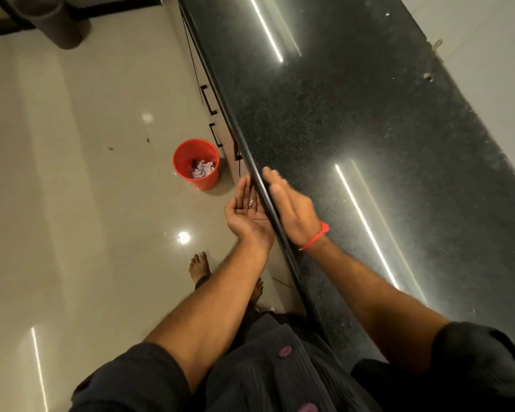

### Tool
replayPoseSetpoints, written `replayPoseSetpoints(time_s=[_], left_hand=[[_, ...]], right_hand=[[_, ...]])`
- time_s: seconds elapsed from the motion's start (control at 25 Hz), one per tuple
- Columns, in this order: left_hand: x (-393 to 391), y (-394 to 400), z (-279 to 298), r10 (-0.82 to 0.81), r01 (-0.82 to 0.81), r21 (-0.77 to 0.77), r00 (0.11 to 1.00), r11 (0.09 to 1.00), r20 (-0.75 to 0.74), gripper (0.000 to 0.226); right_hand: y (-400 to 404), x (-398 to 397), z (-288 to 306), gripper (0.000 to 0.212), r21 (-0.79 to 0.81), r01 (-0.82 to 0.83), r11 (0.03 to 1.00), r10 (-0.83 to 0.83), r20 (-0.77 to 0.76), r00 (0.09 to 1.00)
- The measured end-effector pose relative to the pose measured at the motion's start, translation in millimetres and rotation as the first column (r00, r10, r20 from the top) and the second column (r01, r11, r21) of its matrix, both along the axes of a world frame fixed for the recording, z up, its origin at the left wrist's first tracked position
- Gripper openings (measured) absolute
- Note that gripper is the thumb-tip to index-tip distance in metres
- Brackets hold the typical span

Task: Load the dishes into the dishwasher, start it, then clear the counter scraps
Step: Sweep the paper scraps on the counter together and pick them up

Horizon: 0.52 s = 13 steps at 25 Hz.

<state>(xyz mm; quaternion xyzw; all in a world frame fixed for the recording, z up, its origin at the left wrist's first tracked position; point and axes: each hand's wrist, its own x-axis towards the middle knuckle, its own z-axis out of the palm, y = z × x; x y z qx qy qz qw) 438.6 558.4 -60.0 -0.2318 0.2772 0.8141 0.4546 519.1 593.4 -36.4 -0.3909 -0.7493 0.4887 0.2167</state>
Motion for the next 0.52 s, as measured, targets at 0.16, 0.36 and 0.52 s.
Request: replayPoseSetpoints(time_s=[0.16, 0.36, 0.52], left_hand=[[-3, 0, -4, 0.020, -0.017, -0.076, 0.999, 0.997, 0.043, 0.049], [-5, 0, -5, 0.007, -0.003, -0.074, 0.998, 0.997, 0.060, 0.046], [-15, -8, -3, -0.066, 0.065, 0.015, 0.994, 0.998, 0.082, 0.045]], right_hand=[[55, 73, -7, 0.055, 0.212, 0.293, 0.932, -0.336, 0.202, 0.920], [42, 54, -19, 0.074, 0.344, -0.034, 0.938, -0.168, 0.539, 0.825], [-14, -14, -11, 0.072, 0.252, -0.326, 0.911, 0.210, 0.396, 0.894]])
